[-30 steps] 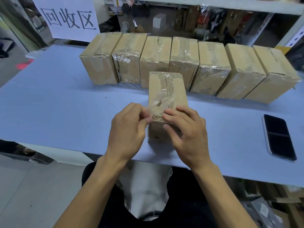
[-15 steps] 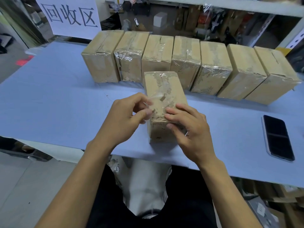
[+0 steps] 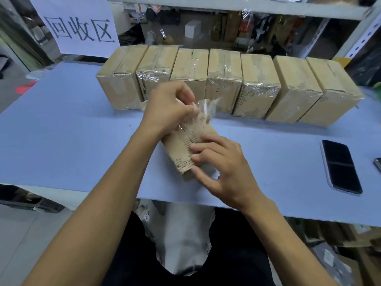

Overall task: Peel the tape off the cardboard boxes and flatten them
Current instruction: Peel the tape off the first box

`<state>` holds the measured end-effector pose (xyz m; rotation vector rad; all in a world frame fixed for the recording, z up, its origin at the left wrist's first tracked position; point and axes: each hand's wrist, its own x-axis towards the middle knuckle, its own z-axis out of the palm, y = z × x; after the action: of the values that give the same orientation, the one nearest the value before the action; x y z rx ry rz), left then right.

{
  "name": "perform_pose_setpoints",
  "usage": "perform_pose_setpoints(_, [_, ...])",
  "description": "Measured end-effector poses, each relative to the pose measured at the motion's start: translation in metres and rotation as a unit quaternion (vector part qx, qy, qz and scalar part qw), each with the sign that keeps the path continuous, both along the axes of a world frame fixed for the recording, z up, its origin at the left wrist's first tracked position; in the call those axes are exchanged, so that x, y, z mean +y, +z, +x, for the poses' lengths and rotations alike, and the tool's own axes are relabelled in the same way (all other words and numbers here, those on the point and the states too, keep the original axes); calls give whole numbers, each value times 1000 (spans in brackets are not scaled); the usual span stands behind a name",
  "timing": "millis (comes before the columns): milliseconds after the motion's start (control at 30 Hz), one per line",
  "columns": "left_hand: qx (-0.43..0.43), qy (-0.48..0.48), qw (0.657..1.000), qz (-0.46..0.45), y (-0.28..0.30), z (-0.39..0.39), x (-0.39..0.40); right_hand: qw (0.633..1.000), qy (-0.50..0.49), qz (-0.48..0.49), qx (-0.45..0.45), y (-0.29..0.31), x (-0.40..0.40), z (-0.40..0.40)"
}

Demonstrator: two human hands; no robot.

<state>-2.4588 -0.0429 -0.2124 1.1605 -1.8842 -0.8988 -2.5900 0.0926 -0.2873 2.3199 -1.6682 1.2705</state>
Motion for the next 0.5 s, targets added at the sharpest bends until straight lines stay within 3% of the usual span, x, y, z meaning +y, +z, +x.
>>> perform_pose_setpoints(133, [-134,-58,984,-100,-7,-17,1,999,-31,0,-32,-8,-1,-3])
perform_pose_setpoints(333, [-191,-118,960,-168,-14,-1,10,997,-55,-13,-52,-13,-12,7])
perform_pose_setpoints(500, [-206,-161,961,-88,-11,20,17,996,-26,-19,-77,-14,-25,0])
